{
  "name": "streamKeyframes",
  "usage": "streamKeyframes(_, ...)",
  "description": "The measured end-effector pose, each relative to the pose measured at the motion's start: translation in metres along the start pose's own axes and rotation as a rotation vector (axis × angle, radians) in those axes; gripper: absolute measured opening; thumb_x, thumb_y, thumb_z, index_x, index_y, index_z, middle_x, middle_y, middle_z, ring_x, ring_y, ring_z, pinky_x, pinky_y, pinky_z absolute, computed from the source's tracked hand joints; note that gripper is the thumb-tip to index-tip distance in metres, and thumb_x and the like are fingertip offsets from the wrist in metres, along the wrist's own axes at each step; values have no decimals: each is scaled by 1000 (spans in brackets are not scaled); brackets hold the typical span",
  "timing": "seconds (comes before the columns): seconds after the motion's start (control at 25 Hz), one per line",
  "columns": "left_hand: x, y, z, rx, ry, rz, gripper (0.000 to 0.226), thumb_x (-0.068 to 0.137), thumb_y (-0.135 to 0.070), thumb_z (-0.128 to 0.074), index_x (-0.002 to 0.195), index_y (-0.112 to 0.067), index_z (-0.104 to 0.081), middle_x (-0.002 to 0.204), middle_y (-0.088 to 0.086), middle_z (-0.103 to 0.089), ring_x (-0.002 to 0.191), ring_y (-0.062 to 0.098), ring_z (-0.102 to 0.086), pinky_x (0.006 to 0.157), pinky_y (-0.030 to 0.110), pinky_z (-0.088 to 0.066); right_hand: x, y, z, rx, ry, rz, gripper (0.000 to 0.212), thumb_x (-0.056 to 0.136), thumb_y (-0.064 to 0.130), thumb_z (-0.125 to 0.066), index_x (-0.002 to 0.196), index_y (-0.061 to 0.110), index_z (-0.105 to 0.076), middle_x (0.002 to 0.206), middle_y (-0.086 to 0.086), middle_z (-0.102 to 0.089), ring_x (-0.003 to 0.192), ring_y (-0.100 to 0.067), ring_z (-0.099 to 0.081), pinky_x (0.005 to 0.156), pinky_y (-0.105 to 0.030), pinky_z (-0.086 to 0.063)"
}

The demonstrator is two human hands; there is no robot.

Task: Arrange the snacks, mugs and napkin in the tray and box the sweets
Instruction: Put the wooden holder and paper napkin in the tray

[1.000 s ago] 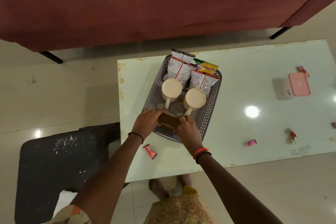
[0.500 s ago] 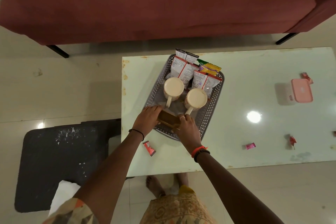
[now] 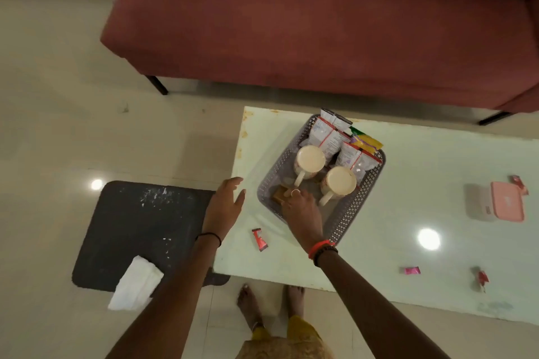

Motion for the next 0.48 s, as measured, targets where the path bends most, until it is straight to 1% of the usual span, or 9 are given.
streamKeyframes(0.12,-27,42,46,-132,-174,217,33,95,-21,-46,125,-10,-51,127,8,-57,110,15,-56,91,26,-43,-2,49,-13,-10,91,102,22,92,9,-44,104,10,-63,103,-7,-65,96,-21,-63,81,-31,-53)
streamKeyframes(0.2,-53,78,79,-120,-263,331,31,95,-17,-43,121,-6,-56,127,12,-58,110,17,-55,90,26,-40,-10,78,-23,86,124,88,24,89,7,-46,106,11,-63,101,-7,-69,93,-21,-65,79,-32,-55)
streamKeyframes(0.28,-83,115,113,-71,-336,424,31,95,-8,-41,119,1,-58,124,19,-59,112,28,-57,94,35,-43,-24,103,-40,151,184,70,26,88,8,-44,107,13,-62,103,-8,-69,96,-23,-64,81,-32,-54)
streamKeyframes(0.36,-113,153,137,-6,-373,480,29,91,3,-43,114,10,-59,120,26,-61,113,39,-57,97,45,-44,-38,123,-67,206,262,65,25,89,9,-43,105,12,-61,105,-9,-68,99,-24,-61,82,-33,-51)
streamKeyframes(0.4,-130,175,145,-18,-395,534,29,90,6,-44,112,12,-60,120,28,-61,113,41,-57,98,46,-43,-44,132,-81,239,293,63,23,90,9,-43,104,11,-62,104,-10,-68,99,-25,-61,82,-34,-51)
streamKeyframes(0.48,-168,222,154,-92,-475,694,27,90,4,-44,109,12,-62,120,29,-60,114,43,-54,98,46,-41,-54,150,-116,290,355,52,21,89,7,-44,100,7,-62,103,-13,-68,97,-28,-62,82,-36,-53)
Point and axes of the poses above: each hand's wrist, its own x-axis towards the middle knuckle, its own z-axis out of the back of the hand, y = z × x, the point moved 7 cm from there along x, towards the middle knuckle
